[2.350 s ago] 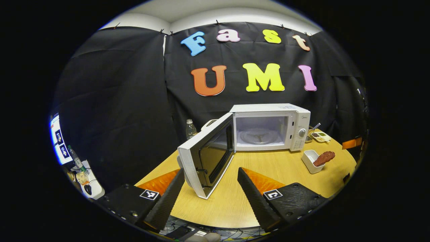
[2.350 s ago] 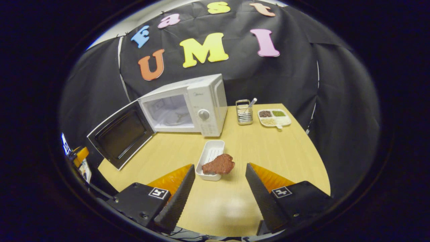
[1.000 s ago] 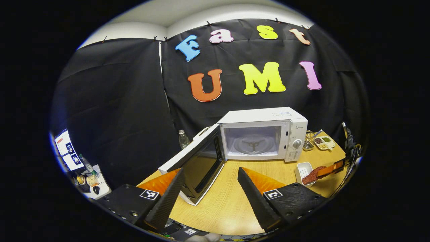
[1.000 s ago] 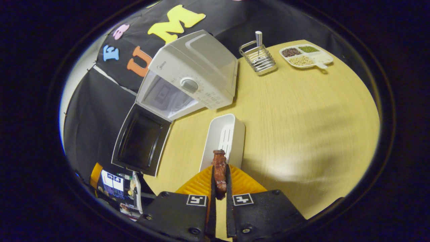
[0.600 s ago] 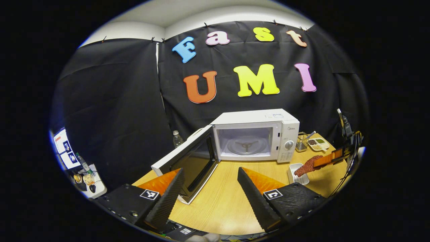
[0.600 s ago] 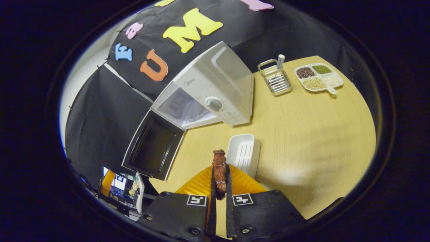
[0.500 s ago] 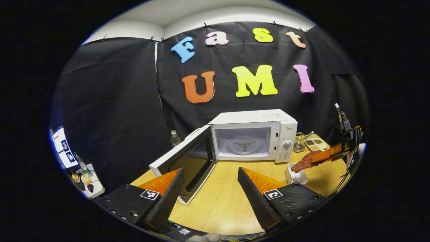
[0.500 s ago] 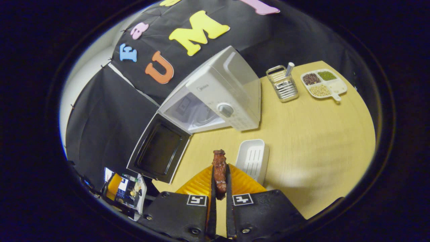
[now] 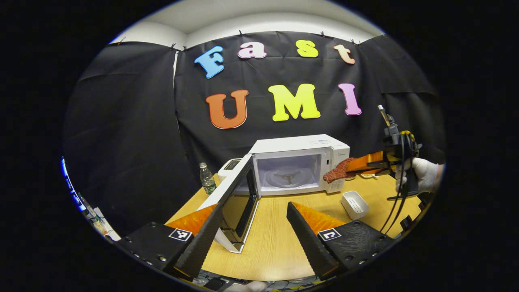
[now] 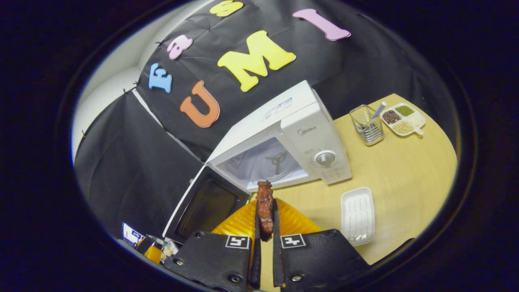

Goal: Open the microwave oven with the left hand, put the food in, and close the microwave oven.

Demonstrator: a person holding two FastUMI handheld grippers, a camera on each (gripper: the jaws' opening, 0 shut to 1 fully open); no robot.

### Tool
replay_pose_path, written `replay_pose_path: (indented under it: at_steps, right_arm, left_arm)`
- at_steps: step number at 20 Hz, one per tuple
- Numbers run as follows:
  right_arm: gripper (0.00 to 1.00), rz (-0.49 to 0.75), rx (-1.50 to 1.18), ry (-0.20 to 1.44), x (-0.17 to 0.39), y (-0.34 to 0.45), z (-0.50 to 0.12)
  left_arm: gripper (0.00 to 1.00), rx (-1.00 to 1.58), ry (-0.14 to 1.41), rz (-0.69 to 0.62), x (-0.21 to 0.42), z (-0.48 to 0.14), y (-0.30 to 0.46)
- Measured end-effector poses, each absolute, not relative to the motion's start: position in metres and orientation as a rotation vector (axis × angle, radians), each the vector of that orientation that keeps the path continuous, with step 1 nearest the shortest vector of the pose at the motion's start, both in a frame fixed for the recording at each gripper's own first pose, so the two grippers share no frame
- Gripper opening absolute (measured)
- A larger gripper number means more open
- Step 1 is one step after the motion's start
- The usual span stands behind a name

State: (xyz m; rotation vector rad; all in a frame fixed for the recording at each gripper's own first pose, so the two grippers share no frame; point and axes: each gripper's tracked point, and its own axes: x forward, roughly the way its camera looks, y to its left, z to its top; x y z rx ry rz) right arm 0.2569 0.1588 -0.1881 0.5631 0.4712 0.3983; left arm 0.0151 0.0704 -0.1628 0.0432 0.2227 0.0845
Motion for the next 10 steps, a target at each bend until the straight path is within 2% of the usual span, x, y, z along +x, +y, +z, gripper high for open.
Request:
replay_pose_path:
  at_steps: [4, 10]
  right_arm:
    - [0.14, 0.306, 0.658, 0.394, 0.301, 0.211, -0.208]
    - [0.14, 0.166, 0.778, 0.311, 0.380, 0.264, -0.243]
  left_arm:
    - [0.97, 0.043, 0.232, 0.037, 0.003, -0.178, 0.096]
    - [0.97, 0.031, 0.255, 0.041, 0.000, -0.195, 0.130]
